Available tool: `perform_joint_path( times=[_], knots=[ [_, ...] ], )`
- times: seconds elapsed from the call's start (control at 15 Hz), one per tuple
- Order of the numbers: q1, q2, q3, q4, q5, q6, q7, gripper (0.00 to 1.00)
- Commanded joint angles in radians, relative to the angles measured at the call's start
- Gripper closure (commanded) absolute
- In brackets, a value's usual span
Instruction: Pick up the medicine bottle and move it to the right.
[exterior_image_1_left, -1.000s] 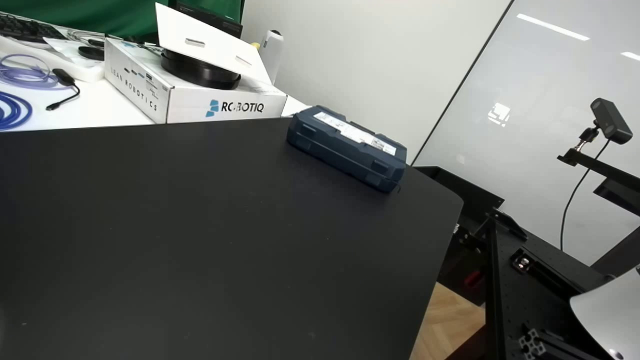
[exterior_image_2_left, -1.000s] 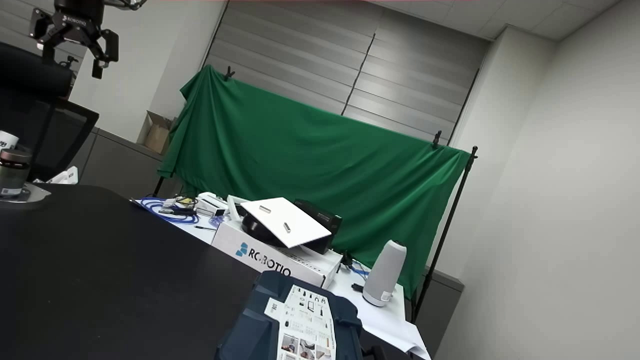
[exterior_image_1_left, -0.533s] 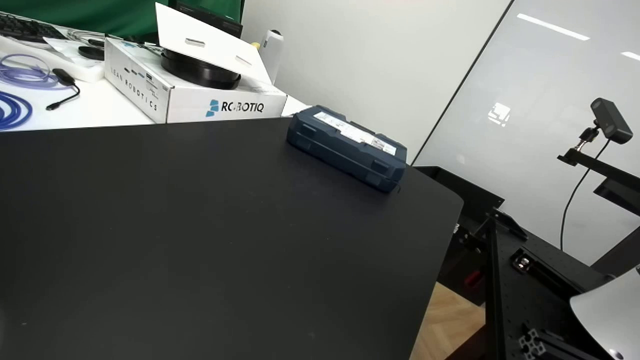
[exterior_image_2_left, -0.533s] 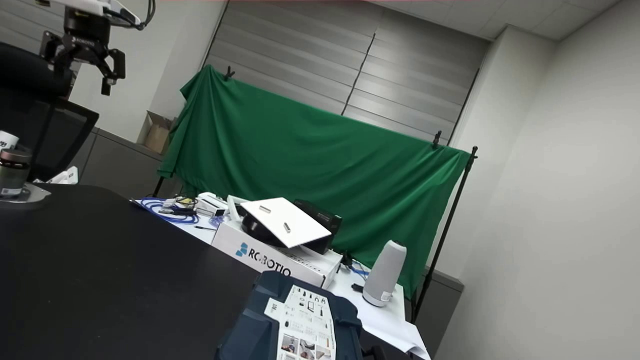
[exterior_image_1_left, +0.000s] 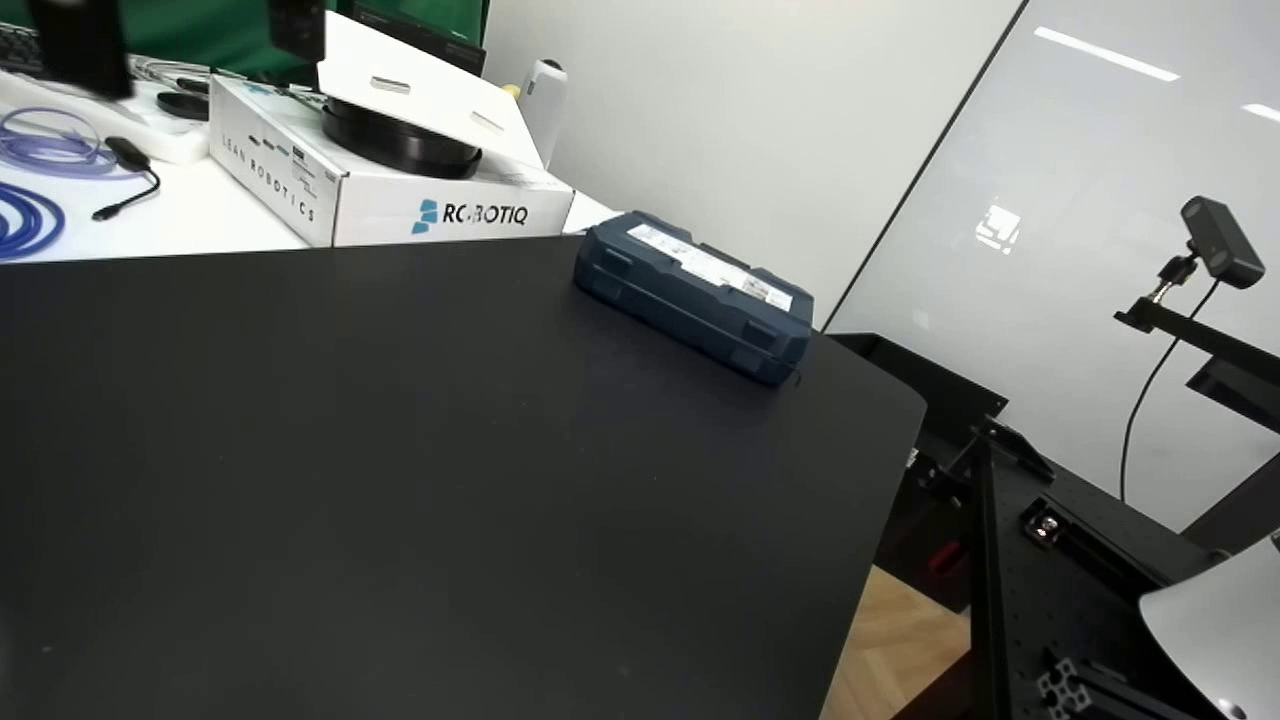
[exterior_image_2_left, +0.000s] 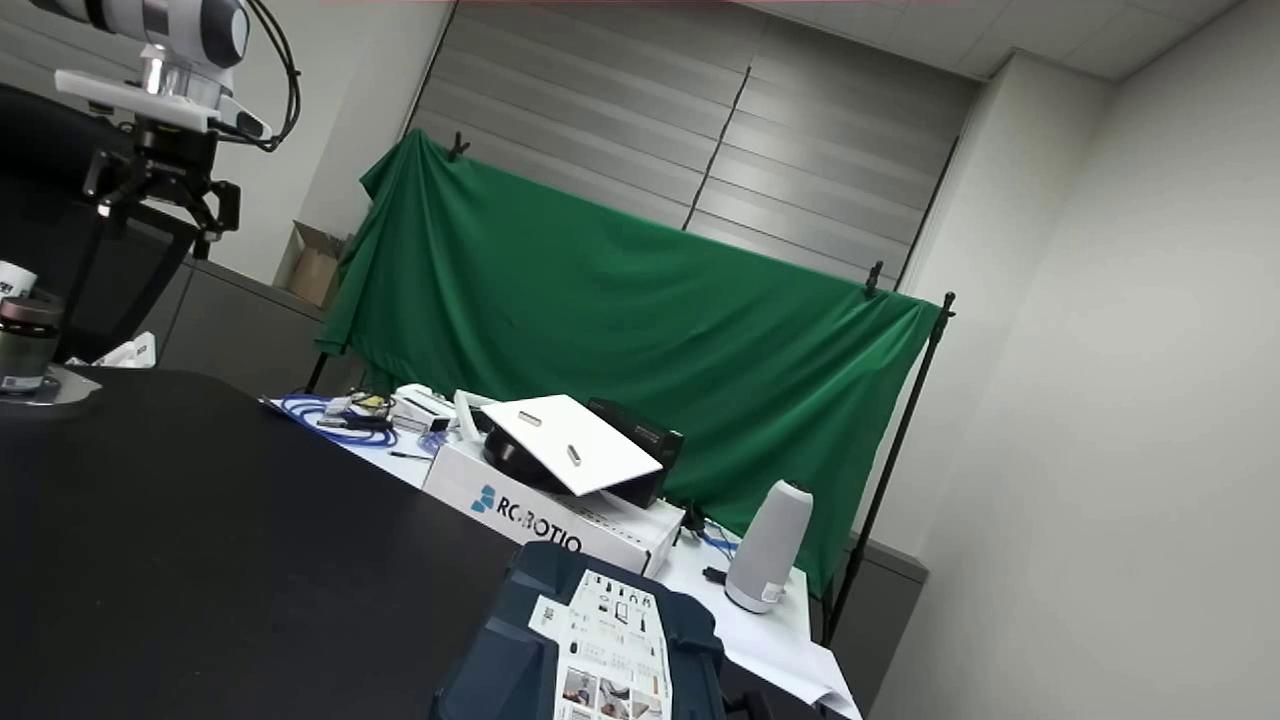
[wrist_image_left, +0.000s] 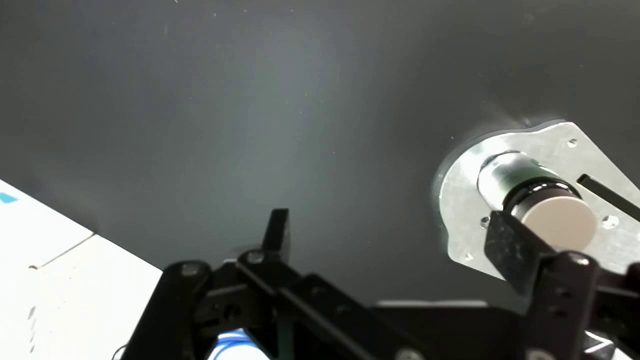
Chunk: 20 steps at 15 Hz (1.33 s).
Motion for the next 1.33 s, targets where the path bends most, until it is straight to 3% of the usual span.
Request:
perform_joint_path(
  times=[0.0, 0.47, 0.53, 1.27],
  knots=[
    [0.087, 0.156, -0.023, 0.238, 0.015, -0.089, -0.032, 0.0],
    [0.189, 0.377, -0.01, 0.547, -0.012, -0.23, -0.098, 0.0],
    [0.169, 0.295, -0.012, 0.4, -0.008, -0.16, -0.065, 0.0],
    [0.171, 0.345, -0.022, 0.46, -0.012, -0.176, -0.078, 0.0]
  ],
)
